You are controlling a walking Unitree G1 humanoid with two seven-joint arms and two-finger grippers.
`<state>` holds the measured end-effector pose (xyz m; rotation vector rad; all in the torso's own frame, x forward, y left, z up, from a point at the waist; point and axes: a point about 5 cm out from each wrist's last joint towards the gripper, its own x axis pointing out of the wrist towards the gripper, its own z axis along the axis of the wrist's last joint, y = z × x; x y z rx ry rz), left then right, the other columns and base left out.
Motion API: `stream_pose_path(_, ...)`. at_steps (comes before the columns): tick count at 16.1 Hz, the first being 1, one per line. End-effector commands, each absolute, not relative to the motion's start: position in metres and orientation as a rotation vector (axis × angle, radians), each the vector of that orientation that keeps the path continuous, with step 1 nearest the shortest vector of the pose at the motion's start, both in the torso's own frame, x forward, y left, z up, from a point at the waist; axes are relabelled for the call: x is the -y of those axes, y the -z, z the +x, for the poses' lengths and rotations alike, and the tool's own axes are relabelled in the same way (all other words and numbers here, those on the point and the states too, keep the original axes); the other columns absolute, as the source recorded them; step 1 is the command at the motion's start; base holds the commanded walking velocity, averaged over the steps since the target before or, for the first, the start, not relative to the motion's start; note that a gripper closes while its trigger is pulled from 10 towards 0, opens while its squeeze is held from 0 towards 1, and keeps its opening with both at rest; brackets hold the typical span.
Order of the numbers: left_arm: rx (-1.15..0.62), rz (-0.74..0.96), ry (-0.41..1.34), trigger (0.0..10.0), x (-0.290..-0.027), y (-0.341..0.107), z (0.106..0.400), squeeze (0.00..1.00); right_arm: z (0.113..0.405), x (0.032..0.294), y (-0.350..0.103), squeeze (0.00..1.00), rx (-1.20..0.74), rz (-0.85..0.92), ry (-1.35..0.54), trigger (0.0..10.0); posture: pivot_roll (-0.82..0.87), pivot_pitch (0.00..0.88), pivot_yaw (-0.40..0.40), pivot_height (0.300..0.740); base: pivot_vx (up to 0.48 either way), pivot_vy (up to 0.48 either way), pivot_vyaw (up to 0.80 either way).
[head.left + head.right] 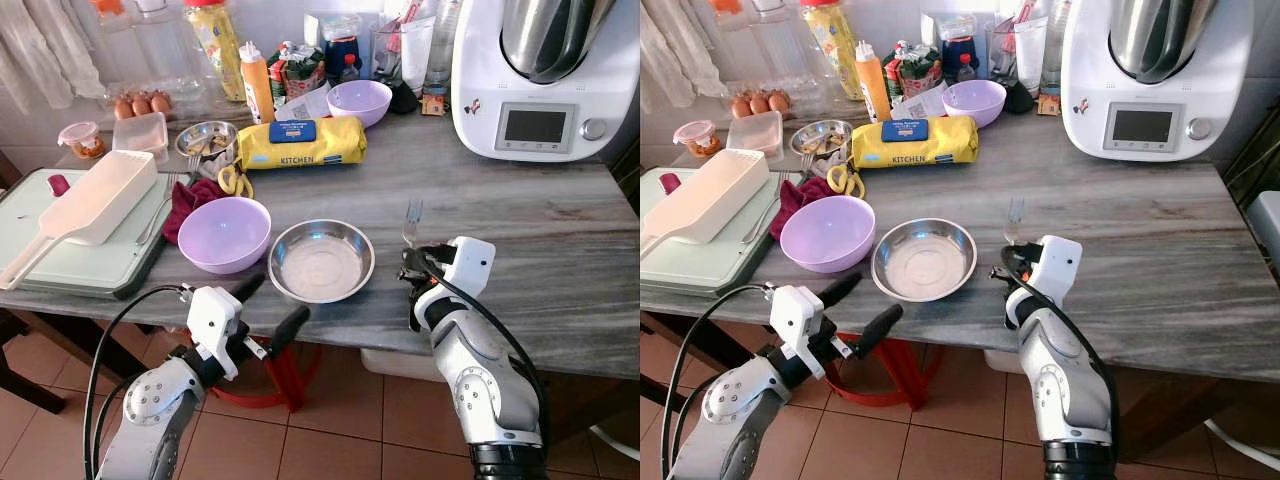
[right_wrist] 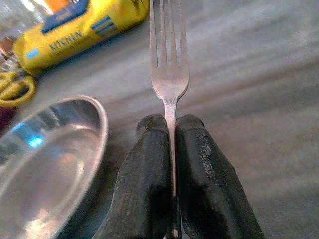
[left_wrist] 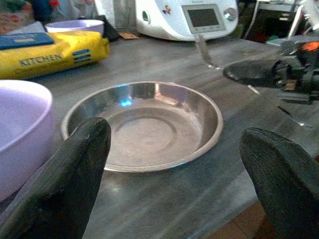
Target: Setting the table
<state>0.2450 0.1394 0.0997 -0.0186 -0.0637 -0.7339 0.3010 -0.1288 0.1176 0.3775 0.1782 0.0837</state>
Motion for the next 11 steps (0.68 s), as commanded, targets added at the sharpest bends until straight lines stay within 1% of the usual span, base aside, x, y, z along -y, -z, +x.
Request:
stream_pose_path(1,0.06,-0.018,0.774,10.0,-0.138,-0.101,0.243,0.0,0.305,0.129,-0.115,0.0,-0.208,0.383,-0.075,10.0,-0.09,0.079,0.082,0.74,0.0,0.0,0.0)
stream_pose_path(3,0.058,-0.008,0.806,10.0,-0.137,-0.101,0.243,0.0,0.306,0.13,-0.115,0.0,-0.21,0.399,-0.074,10.0,-0.09,0.077,0.08,0.74,0.0,0.0,0.0)
stream_pose_path(6,0.053,0.016,0.851,10.0,-0.137,-0.101,0.244,0.0,0.31,0.129,-0.114,0.0,-0.23,0.38,-0.093,10.0,-0.1,0.077,0.078,0.74,0.0,0.0,0.0)
stream_pose_path(11,0.058,0.019,0.864,10.0,-0.134,-0.101,0.249,0.0,0.32,0.118,-0.113,0.0,-0.25,0.397,-0.133,10.0,-0.1,0.07,0.078,0.74,0.0,0.0,0.0)
